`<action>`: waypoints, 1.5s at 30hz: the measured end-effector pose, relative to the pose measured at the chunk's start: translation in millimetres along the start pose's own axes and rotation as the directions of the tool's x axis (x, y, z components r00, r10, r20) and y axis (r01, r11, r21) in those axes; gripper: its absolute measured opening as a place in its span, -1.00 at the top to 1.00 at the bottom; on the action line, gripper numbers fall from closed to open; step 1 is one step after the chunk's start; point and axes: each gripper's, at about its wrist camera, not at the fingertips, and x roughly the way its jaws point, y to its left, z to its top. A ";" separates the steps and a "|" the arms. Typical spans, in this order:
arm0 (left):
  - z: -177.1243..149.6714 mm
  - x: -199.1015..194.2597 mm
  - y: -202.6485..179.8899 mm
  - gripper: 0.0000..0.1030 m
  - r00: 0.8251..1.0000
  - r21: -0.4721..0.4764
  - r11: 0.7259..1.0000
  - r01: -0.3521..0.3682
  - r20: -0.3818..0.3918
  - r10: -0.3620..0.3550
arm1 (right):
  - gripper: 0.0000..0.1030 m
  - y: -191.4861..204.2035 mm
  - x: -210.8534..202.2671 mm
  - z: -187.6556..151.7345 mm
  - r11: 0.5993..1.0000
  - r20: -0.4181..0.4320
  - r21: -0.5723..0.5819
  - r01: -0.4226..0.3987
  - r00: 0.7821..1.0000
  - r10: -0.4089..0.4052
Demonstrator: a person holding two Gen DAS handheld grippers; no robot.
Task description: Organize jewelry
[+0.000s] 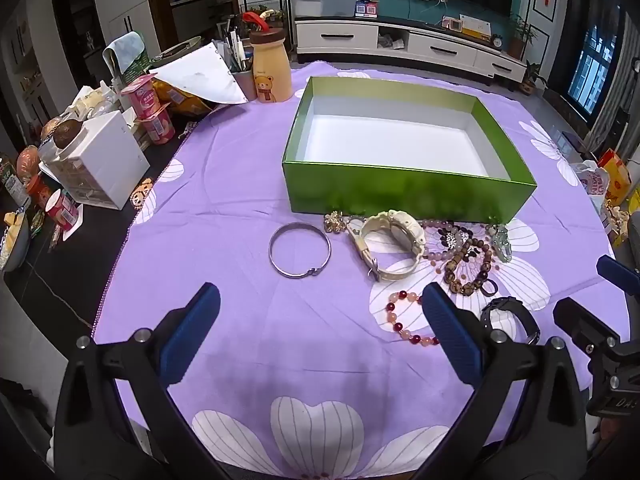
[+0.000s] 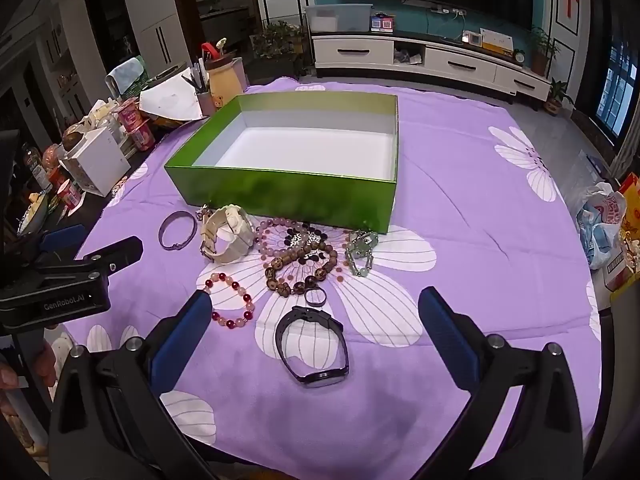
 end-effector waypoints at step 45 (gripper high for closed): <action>-1.7 3.1 -3.4 -0.96 1.000 0.009 1.000 0.015 -0.004 -0.015 | -0.97 5.8 -0.3 -0.2 1.000 -0.007 -0.014 -0.013 1.000 0.013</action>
